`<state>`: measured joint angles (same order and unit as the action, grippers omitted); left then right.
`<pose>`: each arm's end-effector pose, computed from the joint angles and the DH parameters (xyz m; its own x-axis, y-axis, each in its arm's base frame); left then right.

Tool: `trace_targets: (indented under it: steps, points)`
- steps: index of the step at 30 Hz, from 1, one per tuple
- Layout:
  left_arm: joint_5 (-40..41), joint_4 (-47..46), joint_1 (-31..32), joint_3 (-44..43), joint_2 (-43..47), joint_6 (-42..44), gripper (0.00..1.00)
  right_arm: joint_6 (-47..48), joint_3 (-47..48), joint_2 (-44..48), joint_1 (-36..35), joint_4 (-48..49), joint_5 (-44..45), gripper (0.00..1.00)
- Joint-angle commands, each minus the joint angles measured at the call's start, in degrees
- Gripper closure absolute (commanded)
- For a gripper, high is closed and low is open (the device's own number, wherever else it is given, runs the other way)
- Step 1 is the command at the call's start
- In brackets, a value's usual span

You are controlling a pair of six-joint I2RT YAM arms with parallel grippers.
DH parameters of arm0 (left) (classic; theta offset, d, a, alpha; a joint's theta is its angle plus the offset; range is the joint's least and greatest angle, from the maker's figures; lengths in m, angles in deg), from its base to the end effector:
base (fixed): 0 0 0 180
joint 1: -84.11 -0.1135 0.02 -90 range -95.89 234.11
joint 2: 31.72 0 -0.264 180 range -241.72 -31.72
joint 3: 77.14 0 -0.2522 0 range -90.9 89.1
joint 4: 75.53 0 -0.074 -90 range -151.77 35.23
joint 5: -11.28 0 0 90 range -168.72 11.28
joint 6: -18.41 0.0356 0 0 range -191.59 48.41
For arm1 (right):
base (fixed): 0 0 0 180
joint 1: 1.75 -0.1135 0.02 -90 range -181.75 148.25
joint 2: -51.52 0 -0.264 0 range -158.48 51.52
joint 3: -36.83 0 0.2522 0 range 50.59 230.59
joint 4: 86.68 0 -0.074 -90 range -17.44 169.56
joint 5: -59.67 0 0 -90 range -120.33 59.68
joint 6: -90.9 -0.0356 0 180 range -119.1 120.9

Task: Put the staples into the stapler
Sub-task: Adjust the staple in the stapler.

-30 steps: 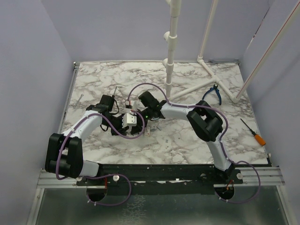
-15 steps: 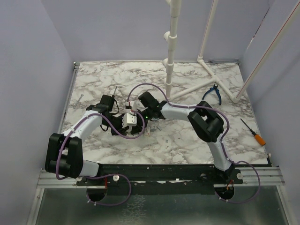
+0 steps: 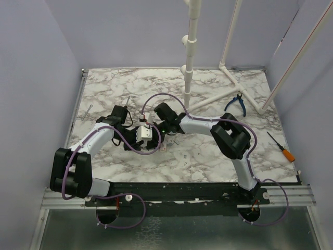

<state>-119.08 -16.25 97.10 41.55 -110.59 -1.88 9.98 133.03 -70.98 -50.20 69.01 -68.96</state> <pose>0.2214 -0.0747 0.1980 -0.0336 0.7412 -0.6704 0.9992 0.0407 -0.0051 0.2835 0.3534 0.1457 -0.3725 -0.6061 -0.7028 -0.9177 0.1276 0.3763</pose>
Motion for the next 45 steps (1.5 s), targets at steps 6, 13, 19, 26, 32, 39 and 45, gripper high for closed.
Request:
trace_targets:
  steps: [6,13,19,26,32,39,45]
  points:
    - [1.6,1.1,0.0,-1.3,-0.3,1.6,1.0,4.1,-2.4,1.7,-0.2,-5.4,5.2,0.61]
    - [2.3,1.7,0.0,-1.4,-0.4,2.2,1.0,5.5,-3.1,2.1,0.3,-6.2,6.3,0.62]
    - [2.7,1.8,-0.1,-1.2,-0.6,2.7,1.0,7.2,-4.0,2.8,0.5,-6.8,7.4,0.62]
    - [4.0,1.8,-0.1,-1.0,-0.5,3.0,1.0,9.7,-4.6,3.2,1.2,-8.2,7.8,0.62]
    - [4.5,2.0,-0.2,-1.0,-0.9,3.5,1.0,10.9,-4.5,2.3,2.1,-9.5,6.7,0.63]
    - [4.7,2.1,-0.2,-0.9,-1.2,3.7,1.0,12.9,-4.4,2.1,3.0,-11.0,6.5,0.64]
    - [3.9,2.1,-0.2,-1.8,-1.8,3.5,1.0,14.3,-3.7,1.2,3.0,-12.4,6.4,0.65]
